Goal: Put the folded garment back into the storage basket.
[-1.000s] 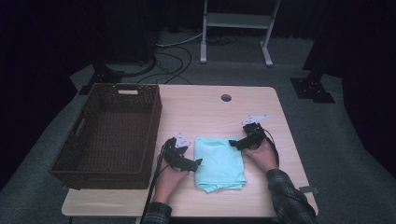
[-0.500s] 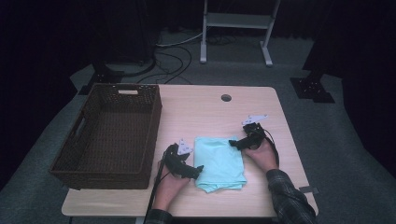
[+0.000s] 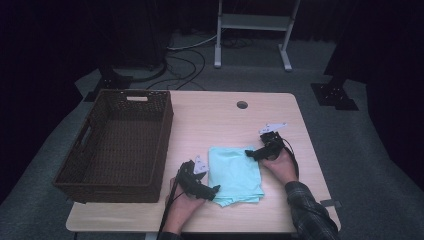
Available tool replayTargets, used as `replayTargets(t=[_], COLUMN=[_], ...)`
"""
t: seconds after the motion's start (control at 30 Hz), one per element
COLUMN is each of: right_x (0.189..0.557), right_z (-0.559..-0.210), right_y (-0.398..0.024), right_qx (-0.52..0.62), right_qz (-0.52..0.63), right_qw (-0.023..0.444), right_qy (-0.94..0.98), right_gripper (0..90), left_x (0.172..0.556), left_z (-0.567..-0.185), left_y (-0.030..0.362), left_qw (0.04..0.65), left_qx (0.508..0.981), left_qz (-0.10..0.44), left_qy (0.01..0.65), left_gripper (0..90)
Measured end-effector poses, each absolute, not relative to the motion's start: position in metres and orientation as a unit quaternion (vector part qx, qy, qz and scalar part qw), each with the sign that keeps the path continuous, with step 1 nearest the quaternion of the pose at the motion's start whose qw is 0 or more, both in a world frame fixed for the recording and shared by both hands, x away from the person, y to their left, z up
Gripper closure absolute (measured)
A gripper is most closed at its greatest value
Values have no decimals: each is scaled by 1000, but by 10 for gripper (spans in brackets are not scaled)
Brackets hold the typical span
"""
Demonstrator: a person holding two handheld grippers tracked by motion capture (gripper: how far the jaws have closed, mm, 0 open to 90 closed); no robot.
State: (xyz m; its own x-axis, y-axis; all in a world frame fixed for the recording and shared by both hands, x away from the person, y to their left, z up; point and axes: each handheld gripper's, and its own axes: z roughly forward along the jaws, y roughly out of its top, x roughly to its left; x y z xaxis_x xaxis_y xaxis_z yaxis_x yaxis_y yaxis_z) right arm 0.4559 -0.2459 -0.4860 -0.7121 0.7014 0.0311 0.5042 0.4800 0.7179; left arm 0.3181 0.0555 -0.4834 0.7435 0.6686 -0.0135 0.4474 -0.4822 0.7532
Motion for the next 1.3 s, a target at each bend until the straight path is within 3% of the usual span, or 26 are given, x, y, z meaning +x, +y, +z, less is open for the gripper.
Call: replayTargets(t=[0.63,1.13,1.3], right_x=[456,456,456], right_z=[-486,-486,-486], right_y=[-246,-246,-246], right_qx=[355,354,354], right_qz=[366,366,366], right_qw=[135,135,135], right_qy=[850,850,850], right_gripper=[0,0,0], left_x=[289,280,280], left_z=[-482,-485,-484], left_y=[43,22,22], left_qw=[417,382,384], left_qx=[841,857,855], left_qz=[120,133,135], left_qy=[321,318,321], left_gripper=[0,0,81])
